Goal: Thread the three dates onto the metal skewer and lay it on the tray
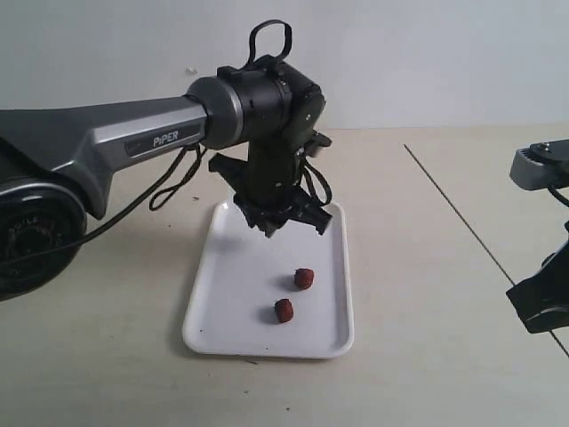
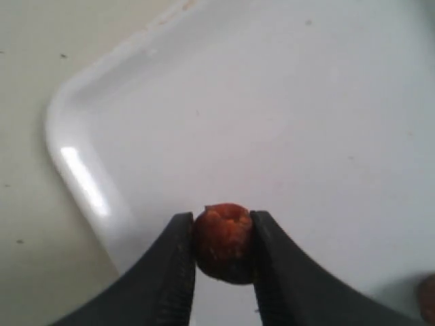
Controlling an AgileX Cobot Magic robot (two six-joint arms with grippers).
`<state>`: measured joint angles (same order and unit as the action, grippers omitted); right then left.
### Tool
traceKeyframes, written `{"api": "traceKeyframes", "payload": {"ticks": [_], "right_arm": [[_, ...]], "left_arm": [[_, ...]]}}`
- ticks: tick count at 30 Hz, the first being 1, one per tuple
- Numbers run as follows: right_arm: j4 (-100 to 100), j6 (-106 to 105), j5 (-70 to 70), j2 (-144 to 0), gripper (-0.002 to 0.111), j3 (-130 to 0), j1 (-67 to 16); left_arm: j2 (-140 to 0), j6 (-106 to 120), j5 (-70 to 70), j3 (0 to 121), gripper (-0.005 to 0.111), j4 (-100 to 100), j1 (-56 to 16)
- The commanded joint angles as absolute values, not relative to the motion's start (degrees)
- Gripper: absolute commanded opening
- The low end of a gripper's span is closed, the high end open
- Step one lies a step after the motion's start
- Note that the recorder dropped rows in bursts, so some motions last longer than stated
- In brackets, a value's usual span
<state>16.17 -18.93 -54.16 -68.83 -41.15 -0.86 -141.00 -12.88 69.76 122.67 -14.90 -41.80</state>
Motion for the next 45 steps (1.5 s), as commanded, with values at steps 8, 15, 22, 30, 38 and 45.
{"api": "traceKeyframes", "payload": {"ticks": [8, 15, 22, 30, 38, 45], "right_arm": [[16.0, -19.4, -54.8, -68.8, 0.000, -41.0, -0.6], [16.0, -20.5, -57.3, -68.8, 0.000, -41.0, -0.6], [18.0, -22.0, -59.8, -68.8, 0.000, -41.0, -0.6], [25.8, -27.0, -63.8, -68.8, 0.000, -41.0, -0.6], [31.3, -31.9, -66.0, -68.8, 0.000, -41.0, -0.6], [31.6, -31.9, -66.0, -68.8, 0.000, -41.0, -0.6]], "left_arm": [[-133.1, 8.7, 70.0, 122.6, 0.029, -8.6, -41.0], [-126.8, 26.9, 70.0, 122.6, 0.029, -2.7, -40.4], [-123.2, 60.0, 70.0, 122.3, 0.029, -1.2, -40.5], [-123.2, 88.4, 70.0, 119.2, 0.029, 16.1, -40.5], [-123.2, 94.2, 70.0, 119.2, 0.029, 16.8, -40.5], [-123.2, 95.7, 70.0, 119.2, 0.029, 16.1, -40.5]]}}
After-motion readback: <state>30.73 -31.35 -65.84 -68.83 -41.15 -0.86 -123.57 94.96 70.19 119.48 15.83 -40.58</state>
